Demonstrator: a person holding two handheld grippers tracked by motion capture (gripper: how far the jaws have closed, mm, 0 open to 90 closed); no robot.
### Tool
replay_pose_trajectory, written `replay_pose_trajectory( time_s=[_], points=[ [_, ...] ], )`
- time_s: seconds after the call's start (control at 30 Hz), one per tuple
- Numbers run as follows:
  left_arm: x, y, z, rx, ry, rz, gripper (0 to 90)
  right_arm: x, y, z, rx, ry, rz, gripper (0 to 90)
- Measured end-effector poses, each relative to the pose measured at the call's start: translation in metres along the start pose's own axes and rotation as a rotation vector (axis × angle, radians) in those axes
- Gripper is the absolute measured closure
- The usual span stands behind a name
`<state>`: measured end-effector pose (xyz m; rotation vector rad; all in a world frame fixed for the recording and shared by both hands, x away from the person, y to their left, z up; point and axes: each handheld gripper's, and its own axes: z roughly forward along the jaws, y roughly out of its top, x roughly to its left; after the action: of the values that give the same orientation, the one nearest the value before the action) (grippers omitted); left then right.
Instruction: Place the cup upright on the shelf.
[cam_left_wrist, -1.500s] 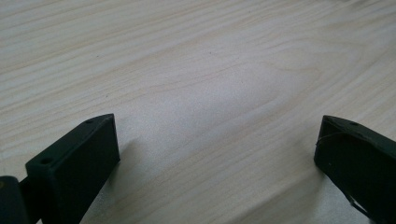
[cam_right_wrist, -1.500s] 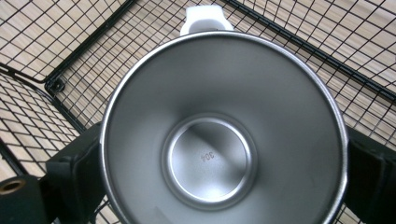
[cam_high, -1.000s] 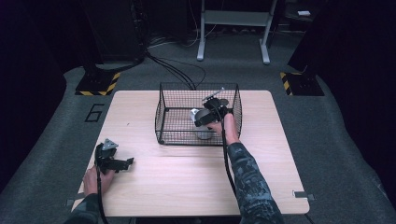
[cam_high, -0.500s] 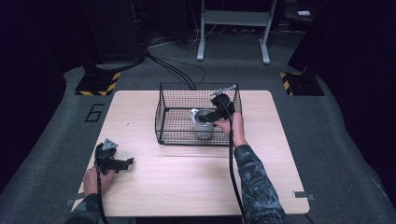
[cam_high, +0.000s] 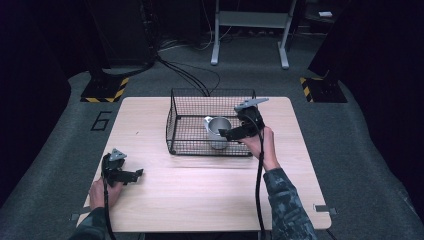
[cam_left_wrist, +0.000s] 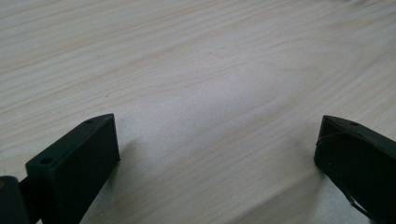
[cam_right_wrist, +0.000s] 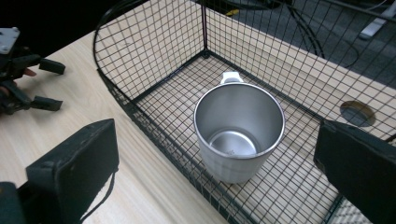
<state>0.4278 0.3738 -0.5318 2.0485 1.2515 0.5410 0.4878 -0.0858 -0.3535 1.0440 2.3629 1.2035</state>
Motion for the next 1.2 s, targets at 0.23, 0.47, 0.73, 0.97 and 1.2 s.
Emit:
replay_pose_trajectory(
  time_s=[0.23, 0.47, 0.73, 0.97, 1.2],
  points=[
    [0.001, 0.000, 0.000, 0.001, 0.001, 0.008, 0.1, 0.011, -0.020, -0.035, -0.041, -0.027, -0.019, 0.0],
    [0.000, 0.000, 0.000, 0.001, 0.002, 0.006, 0.1, 0.007, -0.052, -0.061, -0.045, -0.079, -0.013, 0.0],
    [0.001, 0.000, 0.000, 0.002, 0.001, 0.009, 0.1, -0.004, -0.097, -0.082, -0.046, -0.147, 0.055, 0.0],
    [0.001, 0.000, 0.000, 0.001, 0.001, 0.008, 0.1, -0.016, -0.145, -0.084, -0.022, -0.194, 0.125, 0.0],
    [0.001, 0.000, 0.000, 0.001, 0.001, 0.009, 0.1, -0.022, -0.189, -0.078, 0.015, -0.224, 0.198, 0.0]
  ],
)
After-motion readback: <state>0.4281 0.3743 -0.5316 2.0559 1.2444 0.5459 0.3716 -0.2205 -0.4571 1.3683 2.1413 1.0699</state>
